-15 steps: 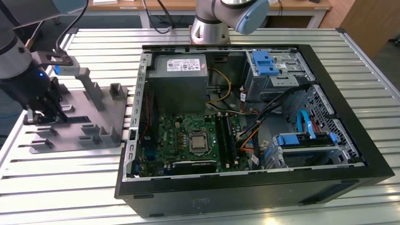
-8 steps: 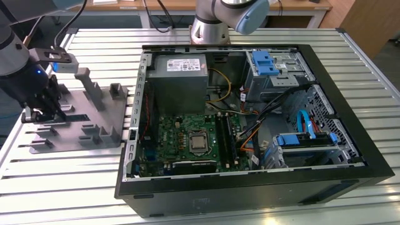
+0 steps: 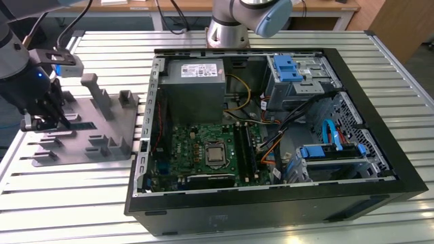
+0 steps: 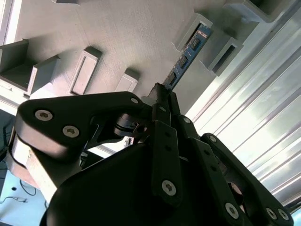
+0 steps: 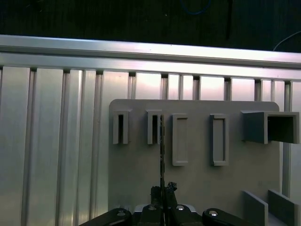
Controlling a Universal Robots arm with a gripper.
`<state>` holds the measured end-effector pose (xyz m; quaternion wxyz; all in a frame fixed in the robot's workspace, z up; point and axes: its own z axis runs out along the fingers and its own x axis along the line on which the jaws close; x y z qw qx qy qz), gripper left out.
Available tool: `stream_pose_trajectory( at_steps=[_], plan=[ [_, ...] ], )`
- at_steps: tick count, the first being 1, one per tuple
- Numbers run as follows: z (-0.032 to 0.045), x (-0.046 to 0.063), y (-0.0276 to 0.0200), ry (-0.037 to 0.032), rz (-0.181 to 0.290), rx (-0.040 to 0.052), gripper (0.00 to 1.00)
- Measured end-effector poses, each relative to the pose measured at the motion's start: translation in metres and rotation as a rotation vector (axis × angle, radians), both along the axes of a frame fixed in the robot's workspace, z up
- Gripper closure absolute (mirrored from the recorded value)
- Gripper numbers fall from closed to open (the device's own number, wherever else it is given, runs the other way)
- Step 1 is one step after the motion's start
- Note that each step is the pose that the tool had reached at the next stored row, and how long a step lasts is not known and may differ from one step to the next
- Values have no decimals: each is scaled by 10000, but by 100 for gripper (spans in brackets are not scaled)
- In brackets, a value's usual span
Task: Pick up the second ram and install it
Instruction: 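Pick up the second ram and move it above second insertion slot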
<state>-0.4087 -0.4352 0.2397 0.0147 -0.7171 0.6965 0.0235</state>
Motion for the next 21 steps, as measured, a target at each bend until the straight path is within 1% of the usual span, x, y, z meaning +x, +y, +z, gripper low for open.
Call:
stream_pose_trajectory(
  at_steps=[9,21],
  plan=[
    [62,0,0,0,0,8,86],
    [148,0,0,0,0,66,86]
  ],
)
